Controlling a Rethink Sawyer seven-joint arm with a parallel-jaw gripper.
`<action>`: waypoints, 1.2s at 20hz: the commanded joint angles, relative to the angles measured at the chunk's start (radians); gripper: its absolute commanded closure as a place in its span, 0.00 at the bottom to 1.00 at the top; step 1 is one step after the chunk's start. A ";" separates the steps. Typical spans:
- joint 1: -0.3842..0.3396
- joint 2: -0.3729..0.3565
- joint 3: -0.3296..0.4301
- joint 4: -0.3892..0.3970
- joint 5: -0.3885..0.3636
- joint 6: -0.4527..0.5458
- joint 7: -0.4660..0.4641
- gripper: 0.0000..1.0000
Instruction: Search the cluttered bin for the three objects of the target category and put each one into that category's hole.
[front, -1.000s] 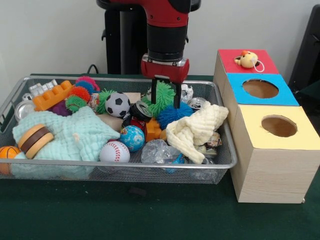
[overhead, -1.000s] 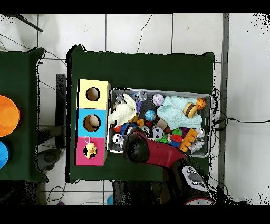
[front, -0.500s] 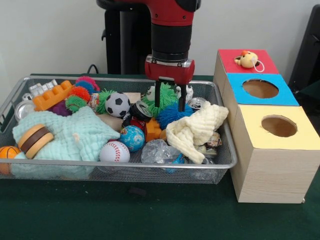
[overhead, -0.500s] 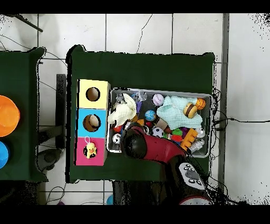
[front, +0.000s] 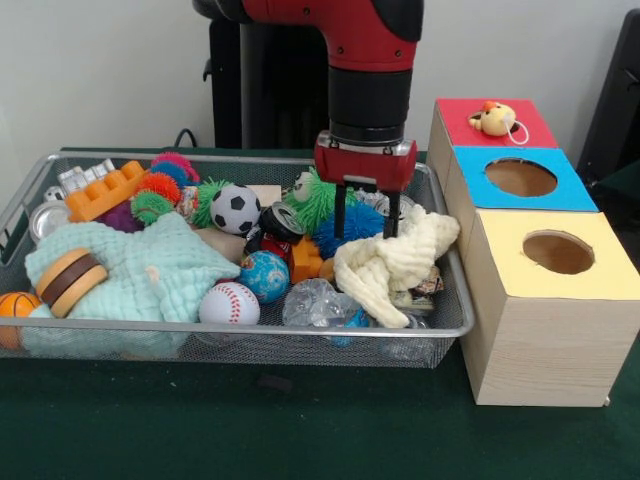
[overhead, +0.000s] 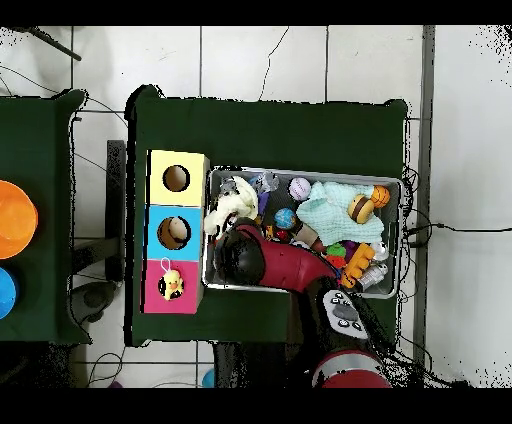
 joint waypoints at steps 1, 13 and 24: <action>0.011 0.078 0.039 -0.140 0.057 0.047 0.134 0.00; -0.027 0.159 0.046 -0.196 0.002 -0.002 0.092 0.00; -0.044 0.162 0.063 -0.196 -0.010 -0.027 0.099 1.00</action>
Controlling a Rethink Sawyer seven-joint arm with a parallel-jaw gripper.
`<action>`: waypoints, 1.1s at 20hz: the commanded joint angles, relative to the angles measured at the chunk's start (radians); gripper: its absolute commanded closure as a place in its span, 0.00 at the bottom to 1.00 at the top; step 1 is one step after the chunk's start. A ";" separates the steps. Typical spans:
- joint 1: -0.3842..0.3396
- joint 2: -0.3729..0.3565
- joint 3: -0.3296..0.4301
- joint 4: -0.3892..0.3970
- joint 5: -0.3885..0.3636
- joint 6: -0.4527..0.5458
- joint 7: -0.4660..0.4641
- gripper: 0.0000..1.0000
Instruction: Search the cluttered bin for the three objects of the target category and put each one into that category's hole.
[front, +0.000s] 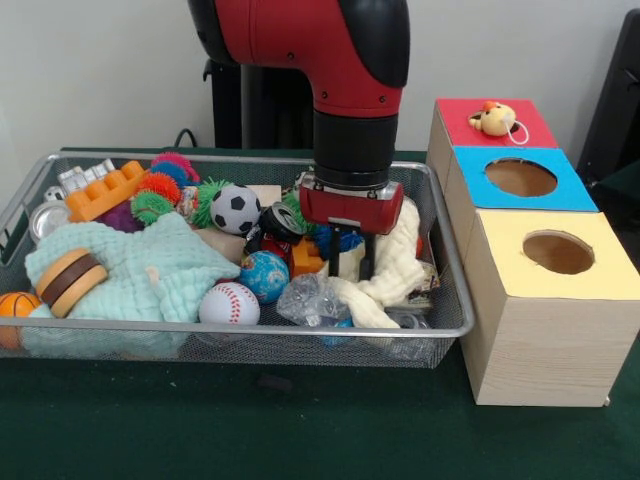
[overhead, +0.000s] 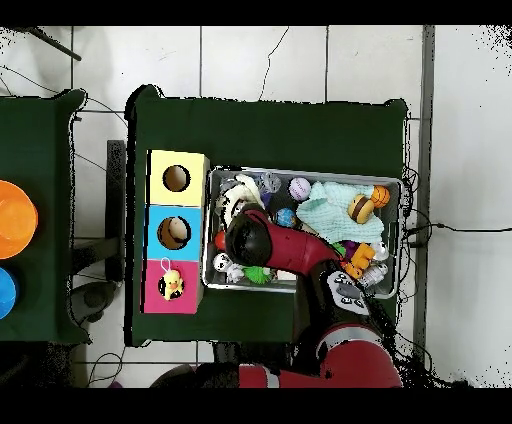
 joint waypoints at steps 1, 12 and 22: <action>-0.023 0.063 0.057 -0.086 -0.011 -0.008 0.096 1.00; -0.061 -0.042 0.050 -0.097 -0.010 0.160 0.033 1.00; -0.202 -0.201 0.079 -0.158 -0.115 0.460 -0.201 1.00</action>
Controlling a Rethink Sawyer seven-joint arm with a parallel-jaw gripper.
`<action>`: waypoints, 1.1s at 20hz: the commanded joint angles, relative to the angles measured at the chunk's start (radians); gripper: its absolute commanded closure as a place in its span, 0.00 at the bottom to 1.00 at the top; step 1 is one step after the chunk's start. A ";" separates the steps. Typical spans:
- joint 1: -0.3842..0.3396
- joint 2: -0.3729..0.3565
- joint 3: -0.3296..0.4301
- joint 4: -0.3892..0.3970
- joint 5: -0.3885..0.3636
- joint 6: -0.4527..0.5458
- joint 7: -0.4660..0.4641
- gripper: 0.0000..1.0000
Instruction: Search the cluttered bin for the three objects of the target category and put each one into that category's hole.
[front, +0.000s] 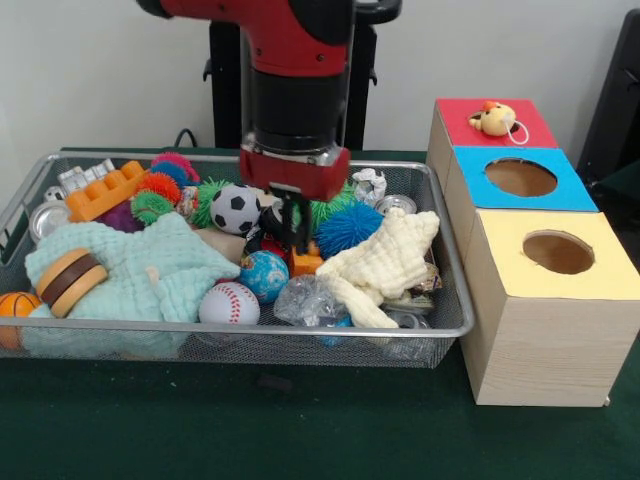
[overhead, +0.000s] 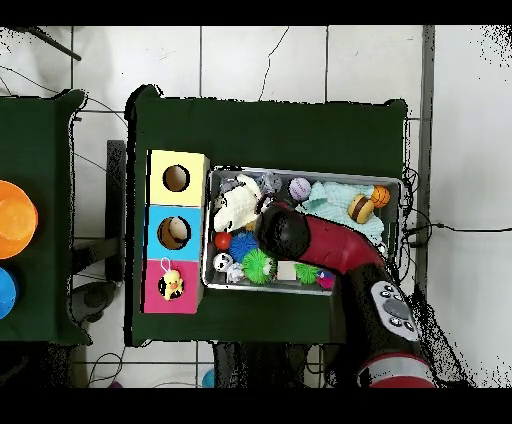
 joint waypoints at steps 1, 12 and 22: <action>-0.118 -0.095 0.089 -0.138 -0.101 0.249 -0.221 1.00; -0.170 -0.085 0.177 -0.167 -0.169 0.255 -0.143 0.00; -0.123 -0.086 0.164 -0.027 -0.165 0.103 0.020 0.00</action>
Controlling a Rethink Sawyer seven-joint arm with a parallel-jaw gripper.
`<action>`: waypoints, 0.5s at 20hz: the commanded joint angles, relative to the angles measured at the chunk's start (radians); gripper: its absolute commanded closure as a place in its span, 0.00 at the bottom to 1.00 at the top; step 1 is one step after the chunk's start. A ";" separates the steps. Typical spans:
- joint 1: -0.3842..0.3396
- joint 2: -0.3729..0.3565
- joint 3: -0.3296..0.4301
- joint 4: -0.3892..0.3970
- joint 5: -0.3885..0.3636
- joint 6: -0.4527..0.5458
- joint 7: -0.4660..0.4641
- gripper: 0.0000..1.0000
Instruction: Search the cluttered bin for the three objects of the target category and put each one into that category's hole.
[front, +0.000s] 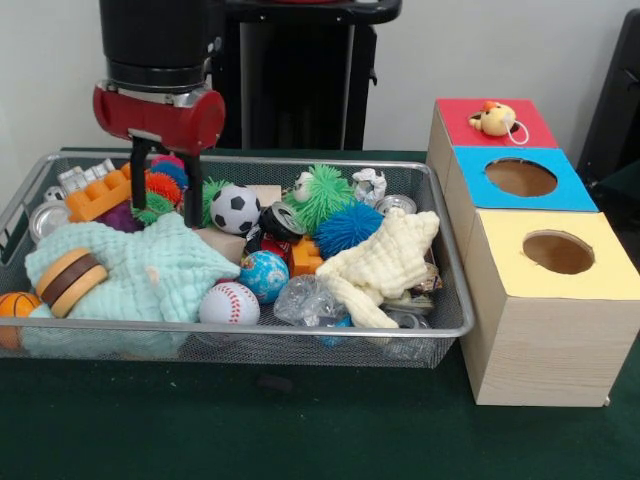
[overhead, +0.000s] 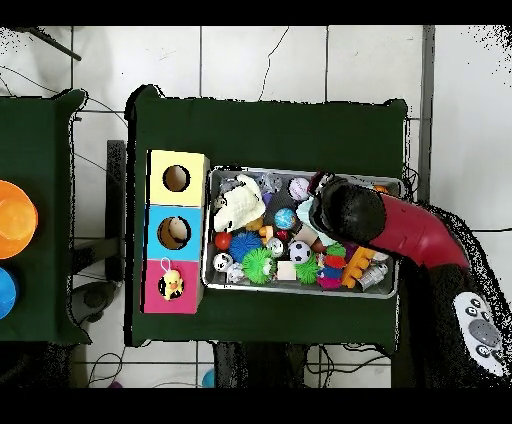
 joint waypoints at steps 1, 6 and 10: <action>0.038 0.004 0.095 0.126 -0.051 -0.092 0.029 0.00; 0.059 0.002 0.084 0.181 -0.037 -0.146 0.069 0.00; 0.070 0.009 0.082 0.191 -0.024 -0.166 0.080 0.00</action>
